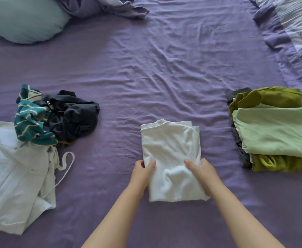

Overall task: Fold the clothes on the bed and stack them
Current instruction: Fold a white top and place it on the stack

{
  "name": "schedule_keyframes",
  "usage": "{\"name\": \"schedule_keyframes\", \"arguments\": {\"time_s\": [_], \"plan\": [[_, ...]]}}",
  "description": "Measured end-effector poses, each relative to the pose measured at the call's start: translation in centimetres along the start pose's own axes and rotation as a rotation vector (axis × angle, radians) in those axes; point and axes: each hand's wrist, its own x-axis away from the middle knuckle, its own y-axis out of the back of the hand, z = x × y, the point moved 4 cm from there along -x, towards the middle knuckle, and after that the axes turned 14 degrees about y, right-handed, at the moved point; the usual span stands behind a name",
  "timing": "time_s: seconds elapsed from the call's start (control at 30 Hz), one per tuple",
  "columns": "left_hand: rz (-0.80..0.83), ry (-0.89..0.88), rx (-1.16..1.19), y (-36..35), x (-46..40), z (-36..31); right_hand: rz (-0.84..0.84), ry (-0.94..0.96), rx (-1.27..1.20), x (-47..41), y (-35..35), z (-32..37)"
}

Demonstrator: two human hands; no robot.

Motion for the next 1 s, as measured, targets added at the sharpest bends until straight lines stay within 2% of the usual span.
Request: {"name": "schedule_keyframes", "arguments": {"time_s": [0.1,0.23,0.37,0.57,0.83,1.0], "plan": [[0.204,0.033,0.097,-0.8,0.7,-0.4,0.006,0.050,-0.204,0.1,-0.3,0.6],[0.309,-0.097,0.197,-1.3,2.0,-1.2,-0.007,0.132,-0.370,0.5,-0.1,1.9],[0.358,-0.196,0.227,-1.9,3.9,-2.4,-0.091,0.268,-0.304,1.2,2.5,4.0],[0.468,-0.310,0.249,-6.5,8.6,-6.8,-0.257,0.514,-0.110,3.1,11.3,8.3],[0.623,-0.451,0.183,-17.8,15.7,-14.1,-0.417,0.648,-0.082,3.9,25.8,9.3],[0.696,-0.425,0.135,-25.2,15.5,-15.8,-0.491,0.635,-0.139,2.0,32.8,6.4]]}}
